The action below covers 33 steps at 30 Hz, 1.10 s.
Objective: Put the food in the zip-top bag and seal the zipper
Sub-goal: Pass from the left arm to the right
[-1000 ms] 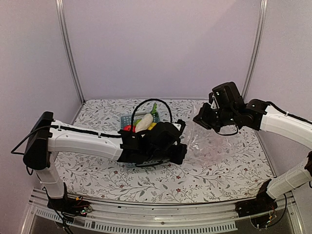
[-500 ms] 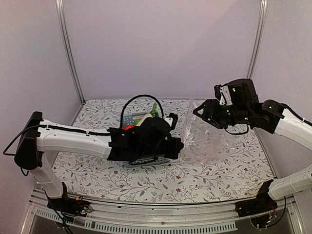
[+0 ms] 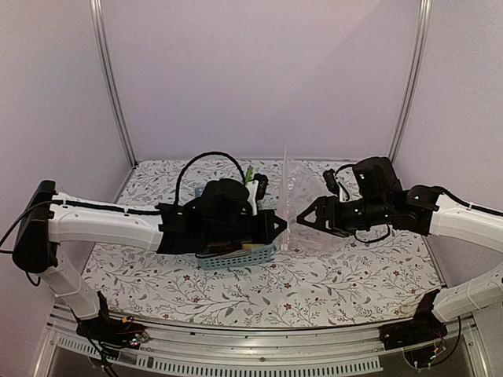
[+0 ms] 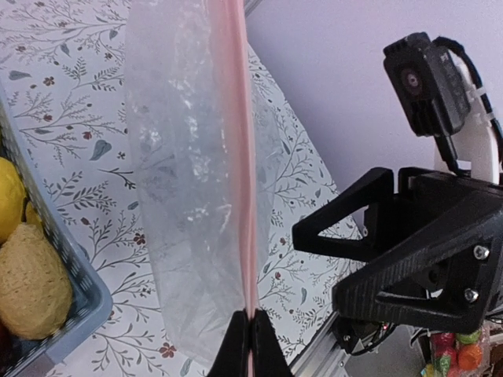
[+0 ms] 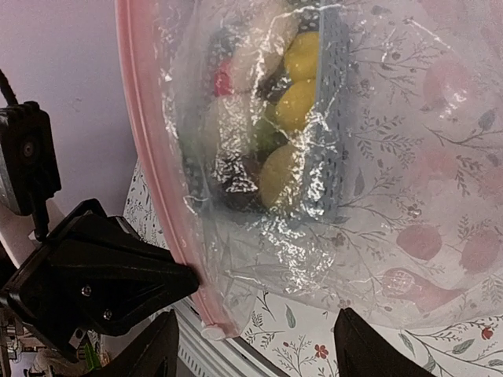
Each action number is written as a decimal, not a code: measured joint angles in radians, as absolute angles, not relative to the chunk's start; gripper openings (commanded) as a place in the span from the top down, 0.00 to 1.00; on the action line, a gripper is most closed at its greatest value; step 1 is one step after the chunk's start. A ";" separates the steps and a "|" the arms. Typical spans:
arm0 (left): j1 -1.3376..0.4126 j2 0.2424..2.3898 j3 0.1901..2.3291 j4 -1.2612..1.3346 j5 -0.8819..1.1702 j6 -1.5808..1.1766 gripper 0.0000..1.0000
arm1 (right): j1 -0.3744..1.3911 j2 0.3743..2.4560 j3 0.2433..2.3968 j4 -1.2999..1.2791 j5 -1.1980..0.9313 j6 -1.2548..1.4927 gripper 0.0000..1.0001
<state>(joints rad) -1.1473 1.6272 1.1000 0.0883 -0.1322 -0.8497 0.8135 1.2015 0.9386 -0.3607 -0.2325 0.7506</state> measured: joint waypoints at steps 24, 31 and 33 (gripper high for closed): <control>-1.131 1.621 1.084 0.092 -0.032 -0.785 1.00 | 0.817 1.333 0.947 -0.169 -0.315 0.720 0.72; -1.131 1.621 1.084 0.092 -0.026 -0.785 1.00 | 0.818 1.339 0.949 -0.135 -0.332 0.730 0.71; -1.131 1.621 1.084 0.093 -0.021 -0.785 1.00 | 0.818 1.344 0.949 -0.125 -0.341 0.735 0.72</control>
<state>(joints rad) -1.1309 1.6211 1.0843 0.0925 -0.0212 -0.7845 0.8181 1.3441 0.9489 -0.1249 -0.3412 0.7345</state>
